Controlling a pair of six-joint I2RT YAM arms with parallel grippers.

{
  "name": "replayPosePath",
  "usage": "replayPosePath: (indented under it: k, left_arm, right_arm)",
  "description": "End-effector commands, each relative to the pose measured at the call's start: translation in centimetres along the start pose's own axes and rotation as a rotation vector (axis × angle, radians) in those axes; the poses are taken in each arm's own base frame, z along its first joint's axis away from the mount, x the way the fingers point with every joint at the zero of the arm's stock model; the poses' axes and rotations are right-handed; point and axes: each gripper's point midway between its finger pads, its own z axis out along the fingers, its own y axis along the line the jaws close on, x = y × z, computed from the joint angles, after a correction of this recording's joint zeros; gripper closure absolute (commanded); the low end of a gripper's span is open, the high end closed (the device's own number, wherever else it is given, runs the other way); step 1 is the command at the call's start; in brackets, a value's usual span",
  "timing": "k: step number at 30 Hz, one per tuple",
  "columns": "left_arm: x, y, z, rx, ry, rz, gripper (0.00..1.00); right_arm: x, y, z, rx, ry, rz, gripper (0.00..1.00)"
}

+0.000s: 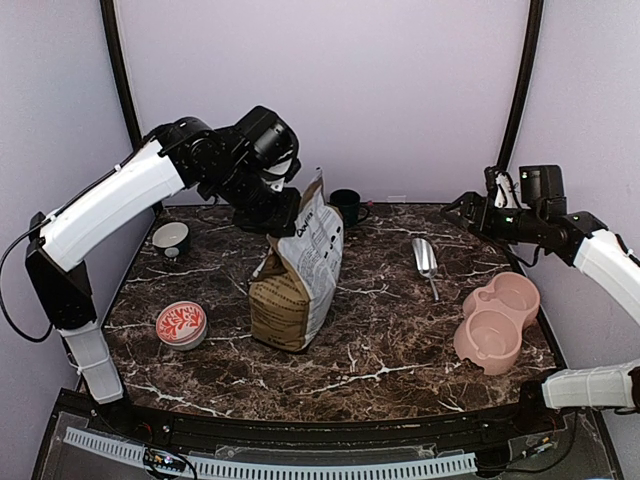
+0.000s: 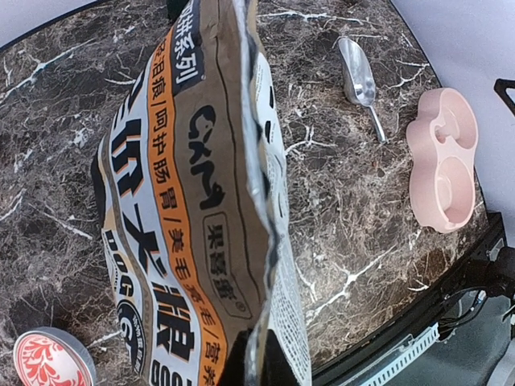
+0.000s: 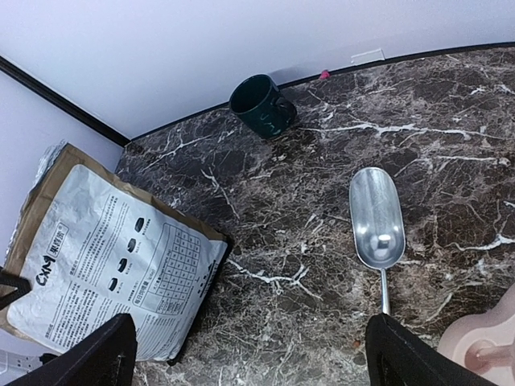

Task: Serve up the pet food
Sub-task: Move the pet food bag to the center of the board.

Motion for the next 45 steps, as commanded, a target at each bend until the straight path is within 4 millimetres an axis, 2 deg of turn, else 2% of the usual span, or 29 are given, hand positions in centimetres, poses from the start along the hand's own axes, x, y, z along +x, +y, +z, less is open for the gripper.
replayPosePath:
  k: [1,3,7,10,16,18,19,28,33,38,45]
  left_arm:
    - [-5.2,-2.9,-8.7,0.213,-0.32,0.0,0.94]
    - [-5.2,-2.8,-9.1,0.21,-0.333,0.008,0.86]
    - [-5.7,-2.4,-10.5,0.204,-0.377,0.022,0.63]
    - [-6.0,-1.9,-11.2,0.182,-0.409,0.034,0.57]
    - [-5.6,-0.6,-10.7,0.111,-0.416,0.063,0.57]
    - [-5.3,-0.3,-10.1,0.094,-0.409,0.075,0.57]
    - [-5.1,-0.2,-9.8,0.09,-0.406,0.082,0.57]
    - [-4.1,0.7,-6.6,0.065,-0.365,0.085,0.62]
    - [-3.7,1.2,-5.2,0.068,-0.335,0.061,0.69]
    - [-3.3,1.1,-4.0,0.088,-0.305,0.07,0.71]
    - [-2.5,0.9,-2.8,0.098,-0.261,0.085,0.72]
  right_arm:
    - [-0.9,2.3,-1.0,-0.053,-0.021,-0.05,0.0]
    - [-1.2,2.8,-1.2,-0.057,-0.021,-0.058,0.0]
    - [-1.4,4.0,-1.5,-0.099,-0.021,-0.055,0.0]
    - [-1.4,5.0,-1.3,-0.125,-0.014,-0.056,0.0]
    - [-0.4,7.3,-0.5,-0.164,0.038,-0.091,0.0]
    - [0.3,7.8,0.1,-0.162,0.06,-0.101,0.0]
    - [-0.3,8.7,-0.1,-0.171,0.046,-0.111,0.0]
    - [1.1,13.2,2.2,-0.23,0.086,-0.123,0.0]
    - [1.3,16.0,3.6,-0.285,0.087,-0.097,0.01]
    - [1.2,18.5,5.1,-0.334,0.094,-0.084,0.04]
    - [0.6,20.6,6.4,-0.396,0.089,-0.048,0.05]
